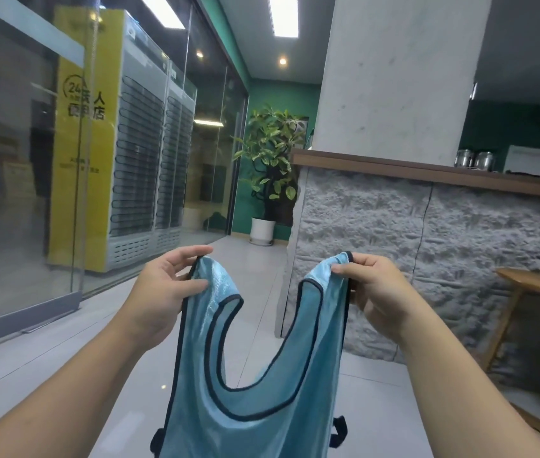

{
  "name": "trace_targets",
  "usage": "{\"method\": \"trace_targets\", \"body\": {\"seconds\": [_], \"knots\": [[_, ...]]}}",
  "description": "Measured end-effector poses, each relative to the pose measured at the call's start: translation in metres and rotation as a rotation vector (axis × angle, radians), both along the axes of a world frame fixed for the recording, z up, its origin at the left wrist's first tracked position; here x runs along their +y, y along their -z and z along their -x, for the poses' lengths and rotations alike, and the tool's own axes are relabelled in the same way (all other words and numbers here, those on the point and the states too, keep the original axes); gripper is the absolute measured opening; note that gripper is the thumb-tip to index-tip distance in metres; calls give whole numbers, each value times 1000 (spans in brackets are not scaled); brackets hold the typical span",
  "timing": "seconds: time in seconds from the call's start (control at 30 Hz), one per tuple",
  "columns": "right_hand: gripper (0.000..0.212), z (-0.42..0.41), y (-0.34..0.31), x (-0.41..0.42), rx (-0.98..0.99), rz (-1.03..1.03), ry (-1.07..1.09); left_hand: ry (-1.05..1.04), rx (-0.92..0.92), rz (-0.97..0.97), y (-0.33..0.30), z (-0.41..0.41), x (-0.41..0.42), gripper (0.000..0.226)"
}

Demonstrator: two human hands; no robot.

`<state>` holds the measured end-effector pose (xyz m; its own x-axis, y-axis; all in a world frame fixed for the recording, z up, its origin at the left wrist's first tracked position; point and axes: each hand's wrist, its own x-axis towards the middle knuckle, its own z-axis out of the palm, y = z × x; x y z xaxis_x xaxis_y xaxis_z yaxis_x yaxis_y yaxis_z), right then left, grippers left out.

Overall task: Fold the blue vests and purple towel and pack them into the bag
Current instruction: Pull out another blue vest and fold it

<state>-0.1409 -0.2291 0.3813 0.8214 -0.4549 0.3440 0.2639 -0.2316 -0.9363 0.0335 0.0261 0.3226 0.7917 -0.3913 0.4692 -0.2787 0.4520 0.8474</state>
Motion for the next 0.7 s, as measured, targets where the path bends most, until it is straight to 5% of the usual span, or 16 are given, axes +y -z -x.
{"method": "trace_targets", "body": {"seconds": [0.2,0.47,0.6,0.7], "knots": [[22,-1,8,-2,-133,-287,-48,39,56,92,1,4,-2,69],[19,-5,19,2,-99,-277,-14,-278,60,-48,9,8,-3,64],[19,-3,19,1,-111,-272,-60,-93,315,95,6,3,4,65],[23,0,17,2,-125,-281,-87,113,398,66,4,4,14,43]]}}
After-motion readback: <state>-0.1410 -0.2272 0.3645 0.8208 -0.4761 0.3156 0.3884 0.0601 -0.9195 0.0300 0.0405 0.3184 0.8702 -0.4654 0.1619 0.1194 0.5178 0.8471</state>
